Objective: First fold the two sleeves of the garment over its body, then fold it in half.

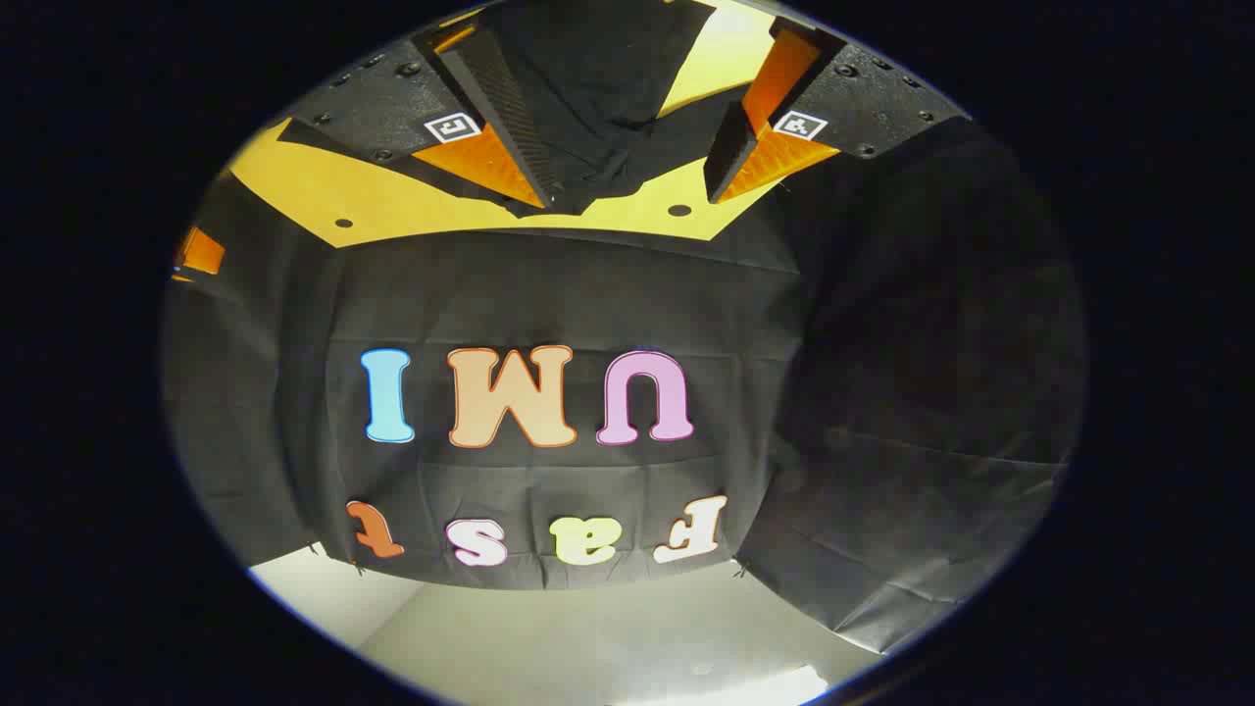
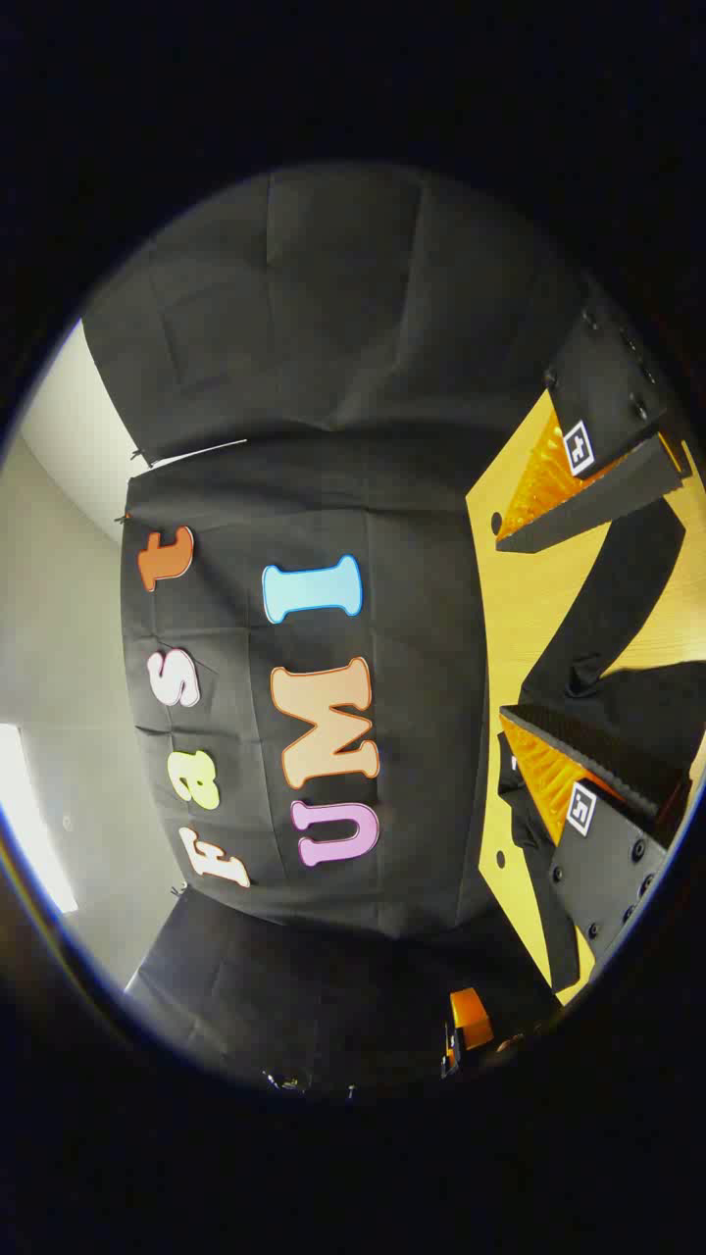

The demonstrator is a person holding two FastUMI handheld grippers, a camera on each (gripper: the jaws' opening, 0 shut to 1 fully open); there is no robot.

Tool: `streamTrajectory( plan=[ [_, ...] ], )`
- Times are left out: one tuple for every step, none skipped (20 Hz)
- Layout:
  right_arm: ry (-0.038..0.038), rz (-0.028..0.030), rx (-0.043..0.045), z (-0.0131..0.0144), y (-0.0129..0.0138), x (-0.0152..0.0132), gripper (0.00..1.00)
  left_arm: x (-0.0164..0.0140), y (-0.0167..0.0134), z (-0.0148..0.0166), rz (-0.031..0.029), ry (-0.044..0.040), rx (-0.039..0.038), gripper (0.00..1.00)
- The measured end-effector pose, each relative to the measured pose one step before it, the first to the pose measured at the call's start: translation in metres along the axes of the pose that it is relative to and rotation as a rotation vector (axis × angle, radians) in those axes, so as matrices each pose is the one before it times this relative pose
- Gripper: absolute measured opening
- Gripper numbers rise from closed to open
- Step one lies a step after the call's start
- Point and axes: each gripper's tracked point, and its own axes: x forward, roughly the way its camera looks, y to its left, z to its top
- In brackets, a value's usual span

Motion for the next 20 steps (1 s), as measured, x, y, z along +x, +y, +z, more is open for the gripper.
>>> streamTrajectory(
  plan=[
    [0.00619,0.00019,0.00165,-0.00229,-0.00074,0.00053,0.97,-0.00048,-0.00026,-0.00135,0.00273,0.00359,-0.00148,0.92],
    [0.00349,0.00088,0.00216,-0.00081,-0.00087,0.00025,0.98,-0.00002,0.00013,-0.00303,0.00262,0.00656,-0.00046,0.92],
    [-0.00146,-0.00310,0.00152,-0.00036,-0.00211,-0.00015,0.98,0.00010,-0.00001,-0.00162,0.00217,0.00529,-0.00034,0.92],
    [-0.00106,-0.00346,0.00024,0.00029,-0.00197,-0.00050,0.97,-0.00013,0.00018,-0.00150,0.00163,0.00467,-0.00021,0.92],
    [0.00155,-0.00409,-0.00142,-0.00134,-0.00145,-0.00010,0.97,0.00038,0.00069,-0.00029,0.00254,0.00155,-0.00025,0.92],
    [0.00112,-0.00449,-0.00227,-0.00014,-0.00215,-0.00005,0.97,0.00043,0.00053,-0.00076,0.00369,0.00052,-0.00115,0.92],
    [0.00061,-0.00325,-0.00262,-0.00186,-0.00174,-0.00006,0.97,0.00043,-0.00020,0.00000,0.00283,0.00038,-0.00249,0.92],
    [0.00306,-0.00406,-0.00234,-0.00108,-0.00155,0.00079,0.97,-0.00026,0.00030,-0.00134,0.00275,0.00094,-0.00298,0.92],
    [0.00451,-0.00203,-0.00086,-0.00266,-0.00137,0.00023,0.97,0.00004,-0.00054,-0.00008,0.00041,0.00113,-0.00206,0.92],
    [0.00430,0.00023,0.00047,-0.00107,0.00042,-0.00021,0.97,0.00016,-0.00085,-0.00219,-0.00224,0.00378,0.00163,0.92],
    [0.00220,0.00127,0.00098,-0.00170,0.00052,0.00008,0.97,-0.00023,-0.00006,-0.00143,-0.00048,0.00288,0.00514,0.92],
    [0.00013,0.00036,-0.00046,-0.00057,0.00012,0.00033,0.97,-0.00045,0.00061,-0.00261,-0.00091,0.00506,0.00814,0.92],
    [0.00044,0.00073,-0.00134,-0.00128,0.00133,-0.00001,0.97,-0.00011,0.00004,-0.00119,-0.00227,0.00407,0.00687,0.92],
    [0.00278,0.00138,-0.00043,-0.00076,0.00083,0.00049,0.97,0.00009,-0.00080,-0.00109,-0.00277,0.00449,0.00460,0.92],
    [0.00289,0.00247,0.00056,-0.00170,0.00130,0.00039,0.97,-0.00019,-0.00064,-0.00036,-0.00266,0.00353,0.00209,0.92],
    [-0.00025,0.00149,0.00041,0.00065,0.00111,-0.00010,0.97,-0.00017,-0.00025,-0.00108,-0.00213,0.00173,0.00037,0.92],
    [-0.00201,0.00157,-0.00100,-0.00056,0.00087,-0.00028,0.97,-0.00024,-0.00029,0.00148,-0.00161,-0.00037,0.00101,0.92],
    [0.00109,0.00129,-0.00237,-0.00114,0.00041,0.00049,0.97,-0.00051,0.00054,-0.00023,0.00126,-0.00170,0.00281,0.92],
    [0.00353,0.00196,-0.00217,-0.00206,0.00085,0.00034,0.97,-0.00022,0.00118,0.00066,0.00218,-0.00004,0.00372,0.92],
    [0.00522,0.00213,-0.00146,-0.00195,0.00041,-0.00026,0.97,-0.00088,0.00015,-0.00152,0.00071,0.00130,0.00246,0.92]
  ],
)
